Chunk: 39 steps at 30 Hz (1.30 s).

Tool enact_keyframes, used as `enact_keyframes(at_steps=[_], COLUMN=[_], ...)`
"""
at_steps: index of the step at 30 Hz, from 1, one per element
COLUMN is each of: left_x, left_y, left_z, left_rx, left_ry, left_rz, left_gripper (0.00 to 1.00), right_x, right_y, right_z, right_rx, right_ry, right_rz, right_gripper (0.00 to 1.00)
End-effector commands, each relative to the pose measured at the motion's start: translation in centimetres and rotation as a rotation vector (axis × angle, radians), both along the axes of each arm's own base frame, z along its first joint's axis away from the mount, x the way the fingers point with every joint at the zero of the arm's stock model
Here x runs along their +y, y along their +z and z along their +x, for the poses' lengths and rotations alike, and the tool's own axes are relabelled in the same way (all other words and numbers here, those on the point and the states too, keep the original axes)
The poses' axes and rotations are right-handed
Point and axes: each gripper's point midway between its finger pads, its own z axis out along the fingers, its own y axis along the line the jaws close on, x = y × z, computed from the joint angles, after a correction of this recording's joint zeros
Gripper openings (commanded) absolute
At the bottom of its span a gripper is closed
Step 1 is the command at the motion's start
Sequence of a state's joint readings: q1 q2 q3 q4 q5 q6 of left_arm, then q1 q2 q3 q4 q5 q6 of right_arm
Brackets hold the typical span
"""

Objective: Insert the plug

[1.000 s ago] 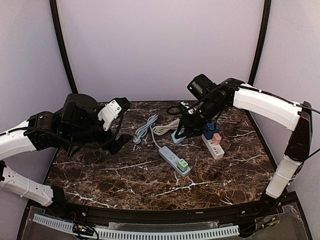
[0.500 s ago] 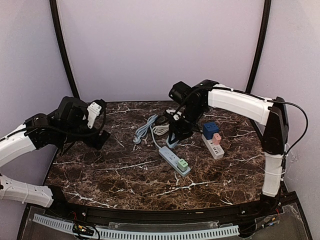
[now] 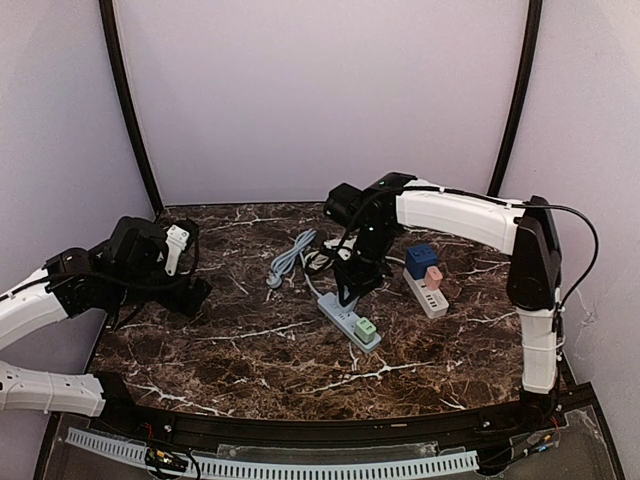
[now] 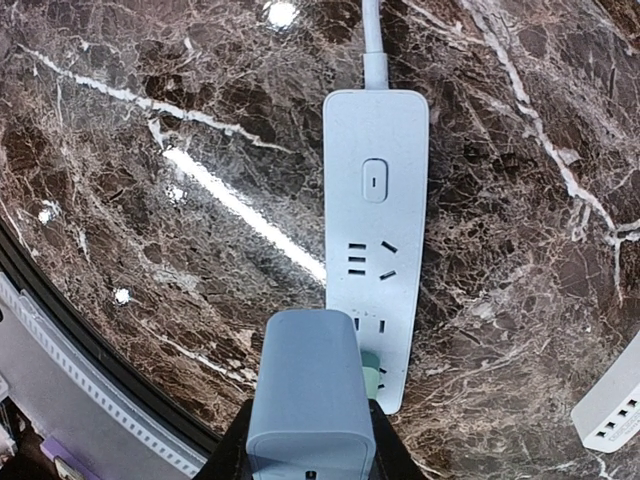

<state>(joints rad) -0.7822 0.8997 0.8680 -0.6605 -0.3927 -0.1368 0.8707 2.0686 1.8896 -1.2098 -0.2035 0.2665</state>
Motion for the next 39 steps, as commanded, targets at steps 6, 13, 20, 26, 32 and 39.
enact_keyframes(at_steps=[6, 13, 20, 26, 32, 39], left_x=[0.9, 1.2, 1.3, 1.3, 1.1, 1.1], left_y=[-1.5, -1.9, -1.9, -2.1, -2.2, -2.3], left_z=[-0.9, -1.3, -1.5, -1.6, -1.7, -1.7], left_rx=[0.043, 0.048, 0.047, 0.053, 0.058, 0.060], left_ry=[0.061, 0.064, 0.066, 0.065, 0.059, 0.054], left_rz=[-0.057, -0.063, -0.074, -0.076, -0.081, -0.081], left_gripper=[0.99, 0.99, 0.99, 0.99, 0.99, 0.99], right_x=[0.1, 0.4, 0.5, 0.7, 0.8, 0.3], right_y=[-2.1, -2.9, -3.5, -3.8, -4.1, -4.6], right_z=[0.4, 0.3, 0.4, 0.9, 1.2, 1.3], right_rx=[-0.017, -0.006, -0.006, -0.018, -0.026, -0.034], right_ry=[0.024, 0.040, 0.046, 0.042, 0.043, 0.047], right_rz=[-0.060, -0.069, -0.076, -0.084, -0.096, -0.125], right_gripper=[0.00, 0.00, 0.00, 0.00, 0.00, 0.00])
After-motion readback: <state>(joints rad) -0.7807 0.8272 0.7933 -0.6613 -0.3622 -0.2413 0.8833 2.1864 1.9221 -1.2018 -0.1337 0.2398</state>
